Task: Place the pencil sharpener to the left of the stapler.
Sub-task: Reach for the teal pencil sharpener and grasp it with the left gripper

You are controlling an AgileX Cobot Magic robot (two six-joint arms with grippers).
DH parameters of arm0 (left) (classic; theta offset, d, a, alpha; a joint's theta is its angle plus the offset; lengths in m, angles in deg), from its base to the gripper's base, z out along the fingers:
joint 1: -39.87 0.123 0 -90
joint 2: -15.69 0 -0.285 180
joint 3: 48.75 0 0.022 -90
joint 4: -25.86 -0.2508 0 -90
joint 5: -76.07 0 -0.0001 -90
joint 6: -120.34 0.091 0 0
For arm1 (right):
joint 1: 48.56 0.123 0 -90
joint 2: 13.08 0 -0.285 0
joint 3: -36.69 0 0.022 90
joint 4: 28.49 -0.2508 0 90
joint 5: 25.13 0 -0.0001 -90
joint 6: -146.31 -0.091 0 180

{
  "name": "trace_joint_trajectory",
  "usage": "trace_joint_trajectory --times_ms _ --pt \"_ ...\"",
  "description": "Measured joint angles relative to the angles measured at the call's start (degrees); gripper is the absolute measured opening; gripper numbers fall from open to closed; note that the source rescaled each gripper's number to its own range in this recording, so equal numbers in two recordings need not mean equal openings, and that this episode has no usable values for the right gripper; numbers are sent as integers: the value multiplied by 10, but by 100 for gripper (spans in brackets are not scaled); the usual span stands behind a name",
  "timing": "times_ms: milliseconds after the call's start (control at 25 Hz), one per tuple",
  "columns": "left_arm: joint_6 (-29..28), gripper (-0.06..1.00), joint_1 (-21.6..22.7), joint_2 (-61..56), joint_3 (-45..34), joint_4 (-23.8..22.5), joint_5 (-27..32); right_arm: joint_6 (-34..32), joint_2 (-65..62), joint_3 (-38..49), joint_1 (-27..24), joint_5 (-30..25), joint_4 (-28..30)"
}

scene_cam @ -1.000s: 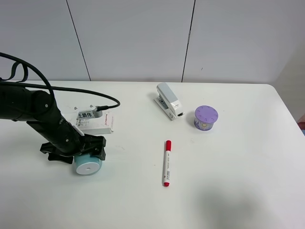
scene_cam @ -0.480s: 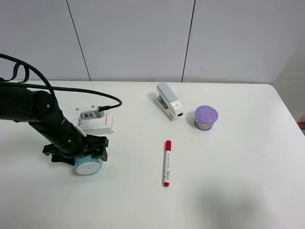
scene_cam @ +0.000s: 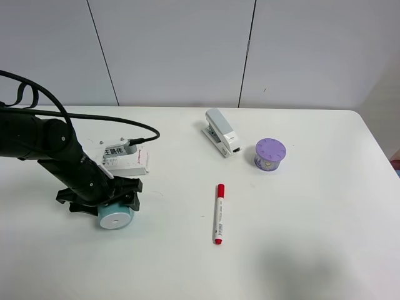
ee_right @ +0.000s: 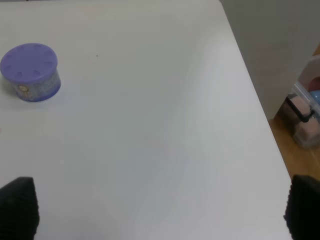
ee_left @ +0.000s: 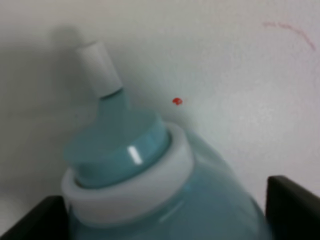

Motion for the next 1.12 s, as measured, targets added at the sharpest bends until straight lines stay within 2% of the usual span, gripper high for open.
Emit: trace_joint_trajectory --times_ms 40,80,240,1120 --pt "0 16 0 0 0 0 0 0 0 0 0 0 0" --pt "0 12 0 0 0 -1 0 0 0 0 0 0 0" --pt "0 3 0 0 0 -1 0 0 0 0 0 0 0" --pt "5 3 0 0 0 -3 7 0 0 0 0 0 0"
